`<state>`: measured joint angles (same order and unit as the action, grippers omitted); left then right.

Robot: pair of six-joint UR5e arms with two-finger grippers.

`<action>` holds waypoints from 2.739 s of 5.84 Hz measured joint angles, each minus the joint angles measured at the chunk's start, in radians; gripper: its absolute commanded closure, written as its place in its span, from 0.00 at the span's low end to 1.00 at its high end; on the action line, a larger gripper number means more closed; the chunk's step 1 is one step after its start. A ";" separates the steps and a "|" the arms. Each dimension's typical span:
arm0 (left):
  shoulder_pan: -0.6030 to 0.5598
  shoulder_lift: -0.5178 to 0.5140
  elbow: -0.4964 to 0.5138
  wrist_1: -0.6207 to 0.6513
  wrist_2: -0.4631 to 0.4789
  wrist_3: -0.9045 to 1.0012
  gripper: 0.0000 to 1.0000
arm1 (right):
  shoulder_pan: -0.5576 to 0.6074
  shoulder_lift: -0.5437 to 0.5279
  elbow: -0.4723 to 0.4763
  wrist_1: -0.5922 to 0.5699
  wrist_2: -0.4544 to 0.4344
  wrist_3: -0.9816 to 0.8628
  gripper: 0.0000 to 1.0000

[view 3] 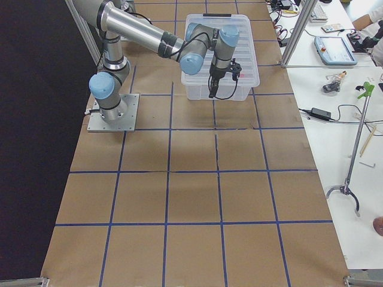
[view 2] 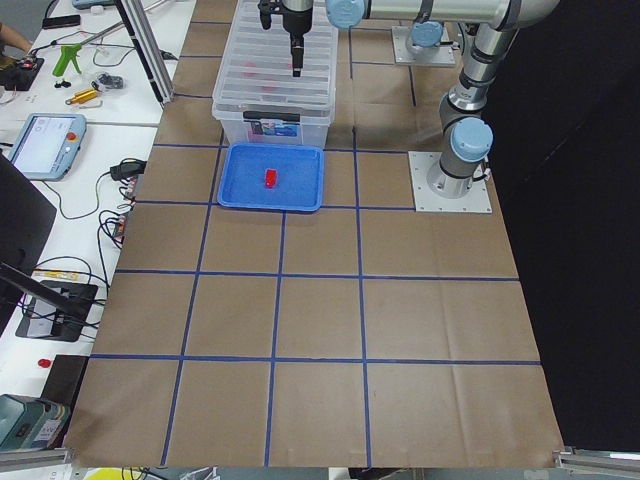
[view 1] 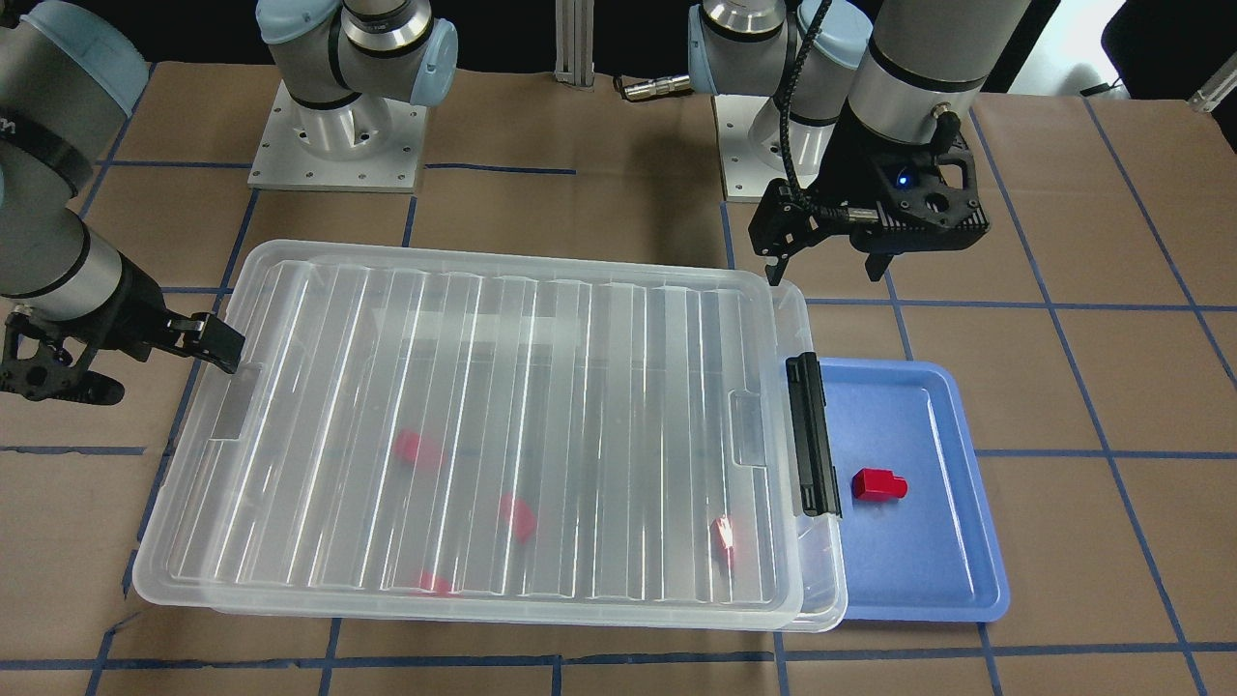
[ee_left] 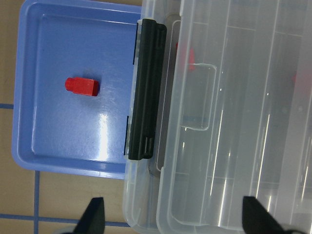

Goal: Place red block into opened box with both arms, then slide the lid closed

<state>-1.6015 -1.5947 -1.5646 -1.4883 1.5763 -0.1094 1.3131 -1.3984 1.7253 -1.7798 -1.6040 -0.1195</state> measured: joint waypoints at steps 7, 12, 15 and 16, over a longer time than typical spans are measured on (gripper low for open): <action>0.100 -0.010 -0.041 0.054 -0.028 0.390 0.02 | -0.092 0.001 0.000 -0.029 -0.184 -0.165 0.00; 0.227 -0.185 -0.070 0.272 -0.064 1.480 0.02 | -0.133 0.006 -0.001 -0.113 -0.309 -0.301 0.00; 0.247 -0.336 -0.073 0.350 -0.054 1.761 0.02 | -0.183 0.007 -0.002 -0.117 -0.315 -0.368 0.00; 0.257 -0.384 -0.074 0.359 -0.051 1.823 0.02 | -0.193 0.007 -0.003 -0.118 -0.314 -0.382 0.00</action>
<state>-1.3440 -1.9786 -1.6387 -1.1296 1.5255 1.7132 1.1196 -1.3915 1.7228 -1.8975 -1.9185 -0.5010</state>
